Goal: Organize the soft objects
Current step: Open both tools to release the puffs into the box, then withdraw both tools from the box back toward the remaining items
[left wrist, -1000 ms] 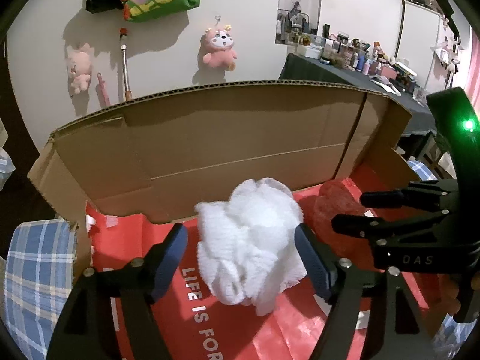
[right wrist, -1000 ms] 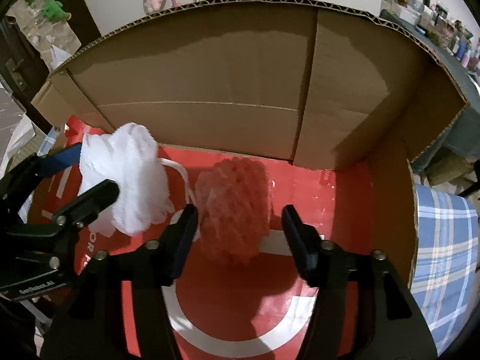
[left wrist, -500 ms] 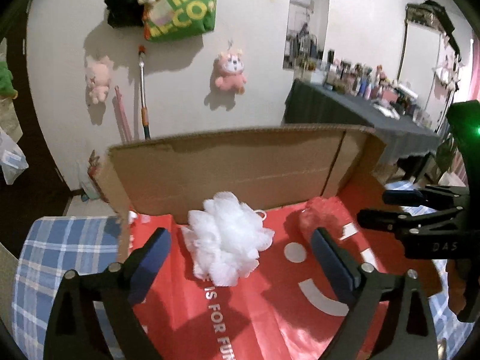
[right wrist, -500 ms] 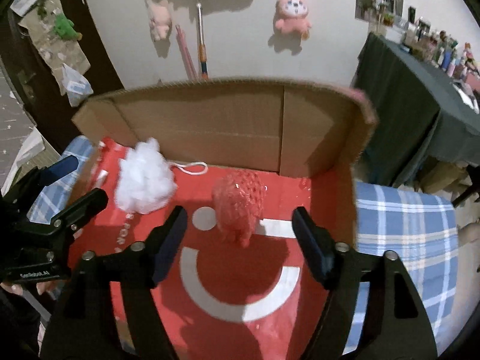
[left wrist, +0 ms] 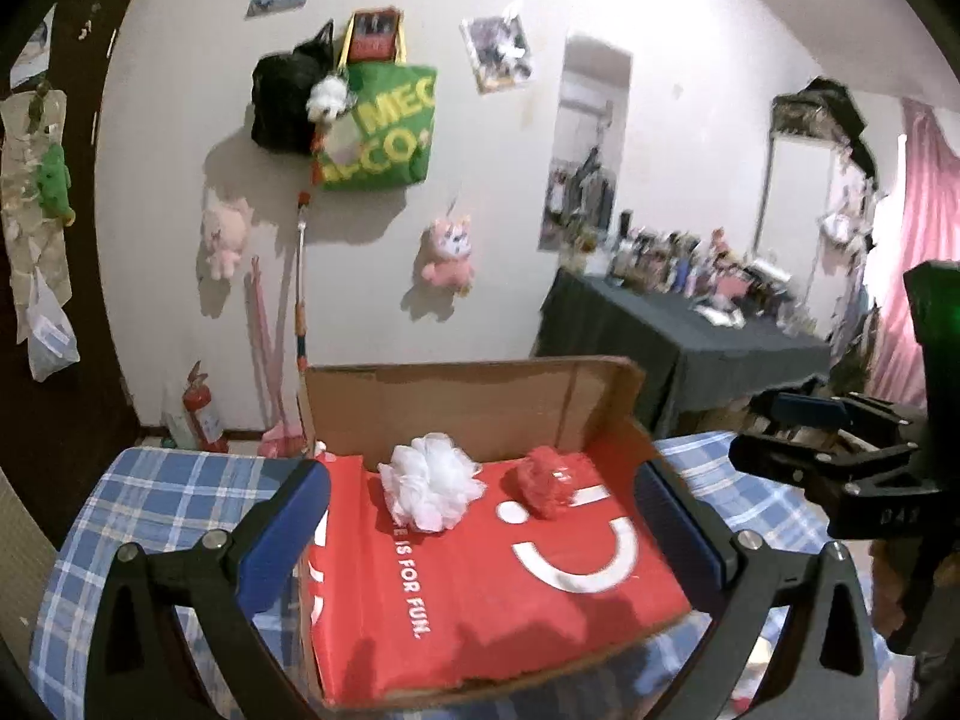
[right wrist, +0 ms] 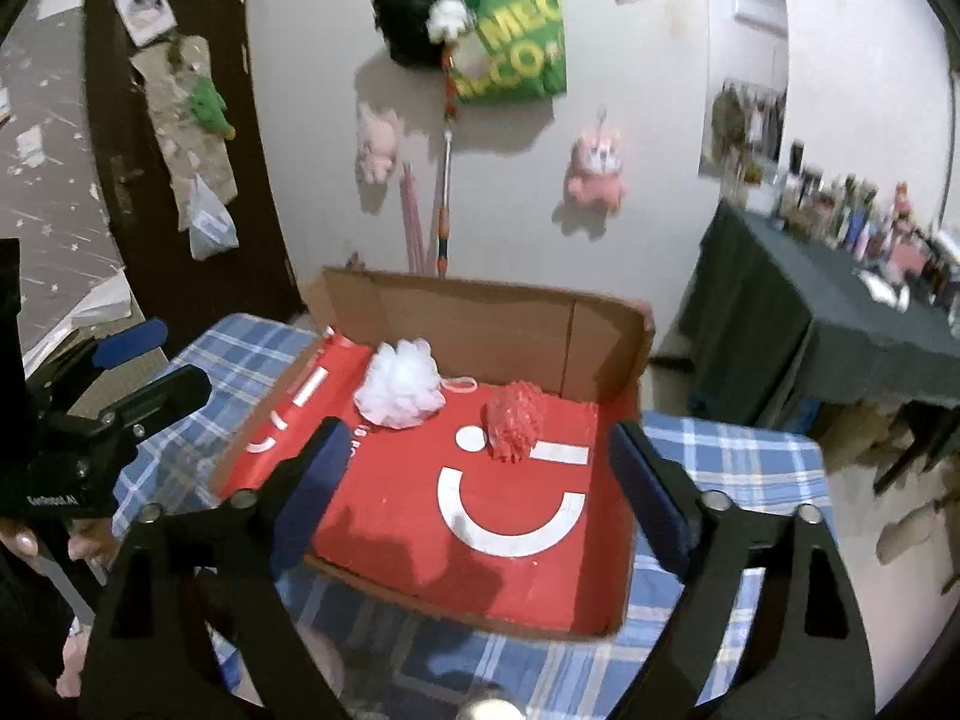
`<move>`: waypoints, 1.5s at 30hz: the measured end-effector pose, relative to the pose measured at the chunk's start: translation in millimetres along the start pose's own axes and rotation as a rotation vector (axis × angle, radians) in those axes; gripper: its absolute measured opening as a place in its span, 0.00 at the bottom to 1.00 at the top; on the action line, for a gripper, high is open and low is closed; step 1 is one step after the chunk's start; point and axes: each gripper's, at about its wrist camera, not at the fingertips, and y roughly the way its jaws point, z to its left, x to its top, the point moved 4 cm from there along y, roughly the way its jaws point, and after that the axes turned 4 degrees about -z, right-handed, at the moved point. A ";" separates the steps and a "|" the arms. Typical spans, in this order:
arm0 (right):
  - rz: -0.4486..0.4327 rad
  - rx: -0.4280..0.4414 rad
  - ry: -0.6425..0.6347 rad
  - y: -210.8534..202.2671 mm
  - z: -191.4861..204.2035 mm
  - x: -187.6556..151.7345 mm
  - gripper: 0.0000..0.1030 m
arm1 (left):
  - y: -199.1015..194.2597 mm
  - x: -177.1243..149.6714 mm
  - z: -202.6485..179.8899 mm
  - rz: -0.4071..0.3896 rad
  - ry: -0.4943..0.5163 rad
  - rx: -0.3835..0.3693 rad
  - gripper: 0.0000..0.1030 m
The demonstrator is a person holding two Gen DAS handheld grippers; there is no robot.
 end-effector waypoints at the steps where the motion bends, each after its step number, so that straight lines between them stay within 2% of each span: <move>1: -0.033 -0.007 -0.012 -15.9 5.6 -2.2 0.89 | -11.6 -1.1 -2.4 -0.017 0.003 0.003 1.00; 6: -0.156 -0.028 -0.044 -72.8 25.6 -16.9 0.90 | -64.7 -12.9 -18.8 -0.103 0.056 0.028 1.00; 10: -0.228 -0.024 -0.046 -113.8 39.7 -36.3 0.91 | -100.6 -25.1 -32.2 -0.151 0.073 0.017 1.00; 15: -0.289 -0.040 -0.055 -148.2 50.5 -60.5 0.96 | -136.7 -34.0 -46.4 -0.196 0.079 0.001 1.00; 18: -0.312 -0.048 -0.059 -164.0 56.6 -75.8 0.96 | -153.6 -43.9 -52.9 -0.200 0.064 -0.018 1.00; 21: -0.332 -0.057 -0.043 -176.5 60.3 -95.0 0.97 | -166.3 -62.6 -56.5 -0.210 0.048 -0.004 1.00; 28: -0.364 -0.121 -0.003 -189.6 63.9 -148.8 0.97 | -179.2 -116.2 -63.9 -0.200 0.015 0.020 1.00; 35: -0.405 -0.225 -0.002 -186.2 68.8 -197.7 0.97 | -179.6 -159.5 -62.9 -0.219 -0.006 0.089 1.00; 40: -0.384 -0.243 0.025 -167.6 67.3 -225.5 0.97 | -167.5 -185.6 -56.7 -0.194 -0.017 0.109 1.00; 45: -0.319 -0.235 0.038 -141.6 65.9 -249.6 0.97 | -152.4 -206.8 -52.3 -0.142 -0.019 0.129 1.00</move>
